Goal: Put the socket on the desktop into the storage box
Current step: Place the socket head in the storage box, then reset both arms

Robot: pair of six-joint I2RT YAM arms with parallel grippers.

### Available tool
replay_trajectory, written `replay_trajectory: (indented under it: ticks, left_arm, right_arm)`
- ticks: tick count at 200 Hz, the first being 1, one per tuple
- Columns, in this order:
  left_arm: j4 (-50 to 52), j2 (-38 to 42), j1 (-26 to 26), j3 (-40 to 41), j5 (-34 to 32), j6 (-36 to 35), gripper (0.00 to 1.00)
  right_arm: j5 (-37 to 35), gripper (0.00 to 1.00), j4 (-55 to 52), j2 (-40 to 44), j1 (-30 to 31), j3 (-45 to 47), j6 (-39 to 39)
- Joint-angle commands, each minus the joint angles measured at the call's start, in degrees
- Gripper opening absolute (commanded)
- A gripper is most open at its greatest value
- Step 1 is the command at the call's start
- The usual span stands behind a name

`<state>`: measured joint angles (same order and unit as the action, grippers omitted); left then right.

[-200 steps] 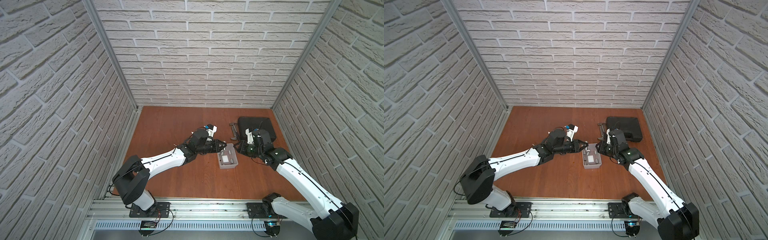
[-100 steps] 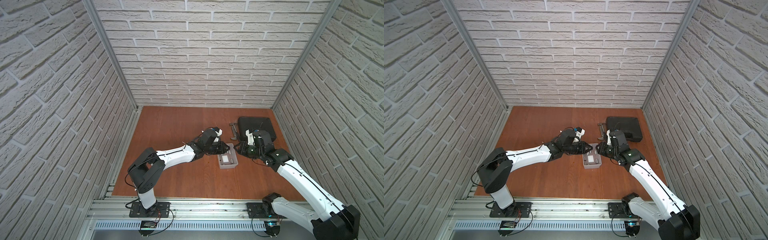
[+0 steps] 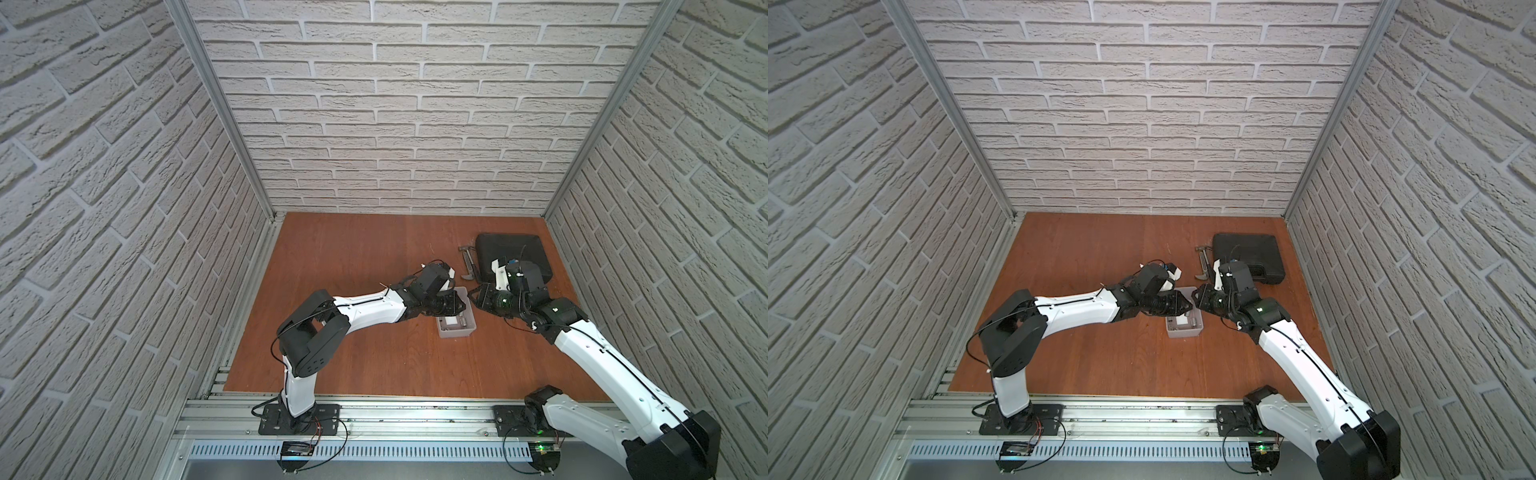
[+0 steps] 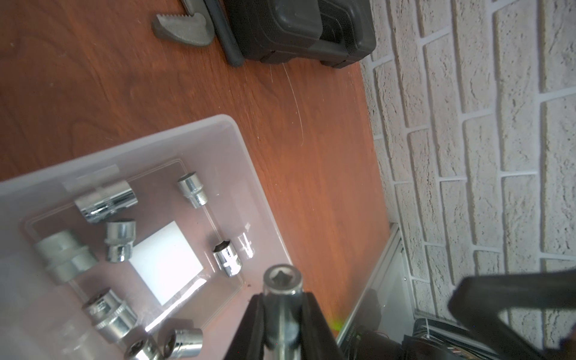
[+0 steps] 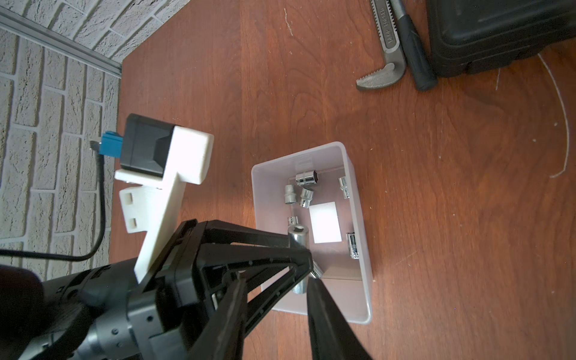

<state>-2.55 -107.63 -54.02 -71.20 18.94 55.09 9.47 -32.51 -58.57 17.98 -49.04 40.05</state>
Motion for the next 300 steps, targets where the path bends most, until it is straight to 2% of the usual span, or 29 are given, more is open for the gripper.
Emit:
replay_trajectory:
  ticks: [1, 137, 176, 188, 207, 220, 227, 237, 257, 265, 282, 300]
  left_arm:
    - [-1.6, -0.6, -0.13, -1.58, 0.3, -1.21, 0.0]
    - [-1.67, -2.75, -0.17, -2.54, 0.44, -1.56, 0.0]
    - [-1.85, -2.84, -0.12, -2.52, 0.22, -1.63, 0.07]
    - [-1.93, -2.77, -0.12, -2.32, 0.22, -1.44, 0.15]
    - [-2.46, -2.38, -0.2, -1.99, -0.08, -1.21, 0.38]
    - [-2.4, -1.71, -0.23, -1.92, -0.43, -1.37, 0.5]
    - [-1.94, -1.26, -0.21, -2.01, -0.88, -1.72, 0.62]
    - [-0.92, -0.58, -0.21, -2.27, -1.58, -2.59, 0.74]
    - [2.39, 1.69, -0.12, -3.51, -3.43, -4.96, 0.94]
    - [4.06, 3.11, -0.08, -3.98, -4.56, -6.45, 0.98]
    - [9.14, 7.21, 0.14, -5.69, -8.47, -11.07, 0.98]
    - [15.81, 13.29, 0.78, -8.07, -15.39, -18.5, 0.99]
  right_arm:
    - [-0.82, 0.38, 0.39, 0.73, -0.4, 1.05, -0.58]
    - [-0.62, 0.38, 0.26, 0.8, -0.74, 1.38, -0.5]
    - [-0.91, 0.38, -0.1, 1.94, -0.83, 1.96, -0.51]
    - [-0.96, 0.38, -0.01, 2.12, -0.84, 2.26, -0.65]
    - [-0.91, 0.38, 0.08, 1.79, -0.84, 2.19, -0.76]
    - [-0.7, 0.38, 0.26, 1.71, -0.84, 2.0, -0.82]
    - [-0.53, 0.38, 0.38, 1.62, -0.82, 1.92, -0.77]
    - [-0.45, 0.39, 0.48, 1.66, -0.89, 1.64, -0.85]
    - [-0.77, 0.4, -0.15, 2.33, -0.93, 0.84, -1.35]
    - [-1.24, 0.41, -0.48, 2.85, -0.93, 0.5, -1.62]
    - [-3.66, 0.43, -1.3, 4.57, -0.94, -0.47, -2.08]
    - [-7.01, 0.44, -1.66, 7.24, -1.01, -1.89, -2.83]
